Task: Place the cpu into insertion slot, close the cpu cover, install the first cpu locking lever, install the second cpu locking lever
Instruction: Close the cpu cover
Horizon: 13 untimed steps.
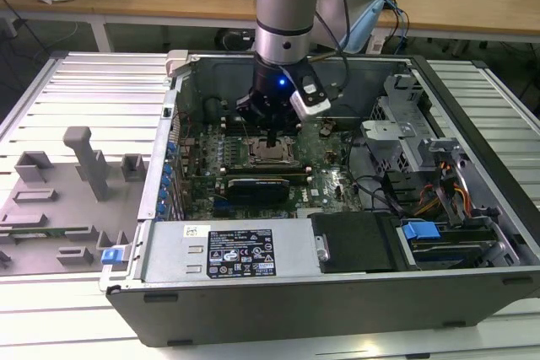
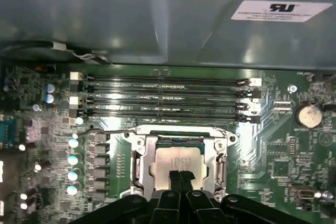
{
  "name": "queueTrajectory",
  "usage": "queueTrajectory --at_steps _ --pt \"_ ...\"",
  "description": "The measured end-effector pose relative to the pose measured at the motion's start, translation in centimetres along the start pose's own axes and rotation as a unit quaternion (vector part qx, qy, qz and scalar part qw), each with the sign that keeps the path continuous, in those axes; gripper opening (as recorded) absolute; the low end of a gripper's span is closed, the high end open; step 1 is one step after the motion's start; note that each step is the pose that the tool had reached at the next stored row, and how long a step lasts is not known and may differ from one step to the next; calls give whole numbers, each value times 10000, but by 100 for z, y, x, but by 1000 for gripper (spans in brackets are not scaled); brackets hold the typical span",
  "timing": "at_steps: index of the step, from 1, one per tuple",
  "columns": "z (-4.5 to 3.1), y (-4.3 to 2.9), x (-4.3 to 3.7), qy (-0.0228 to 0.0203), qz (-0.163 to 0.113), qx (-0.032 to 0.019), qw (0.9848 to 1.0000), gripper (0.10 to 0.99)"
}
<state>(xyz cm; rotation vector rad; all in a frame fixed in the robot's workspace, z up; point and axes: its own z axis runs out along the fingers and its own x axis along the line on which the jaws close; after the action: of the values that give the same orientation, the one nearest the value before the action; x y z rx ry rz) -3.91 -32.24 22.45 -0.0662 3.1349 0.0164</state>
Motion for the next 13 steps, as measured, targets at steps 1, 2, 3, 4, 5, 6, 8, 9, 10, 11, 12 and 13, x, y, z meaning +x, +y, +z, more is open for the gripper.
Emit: queueTrajectory --at_steps 1,2,3,4,5,6,8,9,10,11,12,13 --pt "2 0 5 -91 -26 4 10000 106" --pt "8 -4 15 -149 -34 6 9999 106" --pt "16 -13 25 -173 -39 8 9998 106" --pt "24 -24 39 -189 -45 8 9998 106" --pt "33 -25 63 -200 -52 8 9998 106" --pt "41 -26 84 -206 -57 9 9998 106" --pt "62 -22 166 -222 -66 9 9997 106" --pt "67 -21 202 -227 -67 10 9997 106" --pt "71 -20 231 -231 -68 10 9997 106" --pt "75 -19 260 -236 -72 10 9997 106" --pt "78 -18 284 -240 -75 10 9997 106" --pt "81 -16 309 -245 -83 9 9997 106"
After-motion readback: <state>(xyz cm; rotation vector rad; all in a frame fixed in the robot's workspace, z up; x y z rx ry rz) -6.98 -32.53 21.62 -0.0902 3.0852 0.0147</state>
